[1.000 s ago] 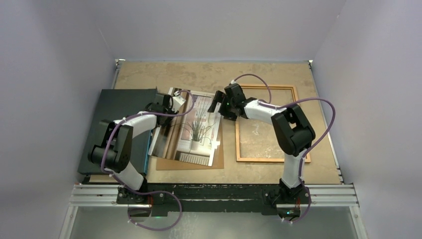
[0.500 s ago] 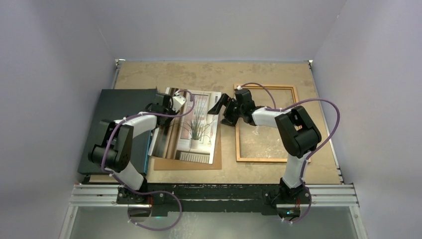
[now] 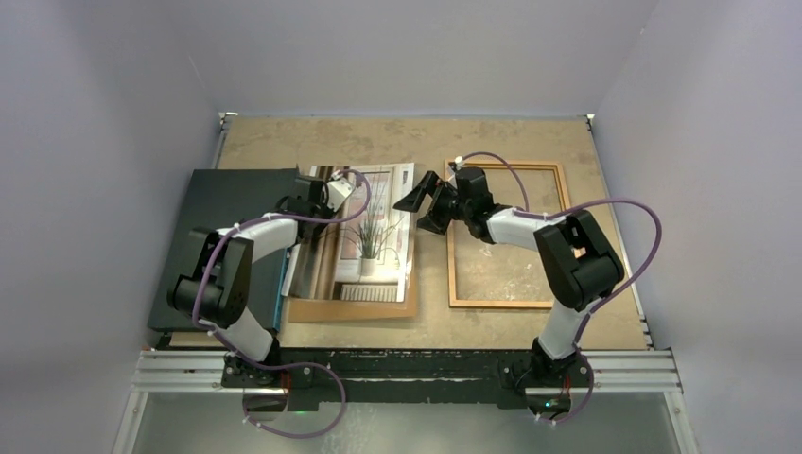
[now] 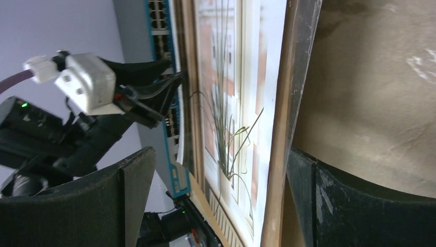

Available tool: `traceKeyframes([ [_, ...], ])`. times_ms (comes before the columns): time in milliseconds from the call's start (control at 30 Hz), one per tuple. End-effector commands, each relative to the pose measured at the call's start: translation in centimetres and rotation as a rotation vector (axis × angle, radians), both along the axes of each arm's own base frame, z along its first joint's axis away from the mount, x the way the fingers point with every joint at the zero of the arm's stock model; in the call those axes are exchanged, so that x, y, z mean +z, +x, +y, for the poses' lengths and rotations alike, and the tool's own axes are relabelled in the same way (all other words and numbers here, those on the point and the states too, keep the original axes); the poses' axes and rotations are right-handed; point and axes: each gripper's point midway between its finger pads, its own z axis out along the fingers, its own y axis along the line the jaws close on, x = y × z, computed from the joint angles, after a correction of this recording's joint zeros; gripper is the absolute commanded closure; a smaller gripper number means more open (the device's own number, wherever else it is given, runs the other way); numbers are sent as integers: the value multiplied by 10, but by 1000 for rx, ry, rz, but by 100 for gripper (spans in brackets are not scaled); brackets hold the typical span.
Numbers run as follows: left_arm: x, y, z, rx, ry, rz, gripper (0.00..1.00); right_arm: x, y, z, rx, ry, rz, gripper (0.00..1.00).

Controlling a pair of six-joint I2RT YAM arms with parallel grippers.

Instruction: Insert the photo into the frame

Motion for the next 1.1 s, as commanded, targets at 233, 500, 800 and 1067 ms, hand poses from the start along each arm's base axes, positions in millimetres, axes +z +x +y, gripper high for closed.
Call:
traceKeyframes([
  [233, -49, -53, 0, -27, -8, 238, 64, 51, -1, 10, 74, 4, -185, 4],
  [500, -50, -54, -1, -31, -7, 243, 65, 30, -1, 11, 101, -66, -181, 7],
  [800, -51, -55, 0, -32, -8, 248, 66, 88, -37, 42, 303, 332, -296, 16],
  [1067, -45, -54, -1, -36, -14, 239, 67, 66, -36, 50, 298, 337, -221, 16],
])
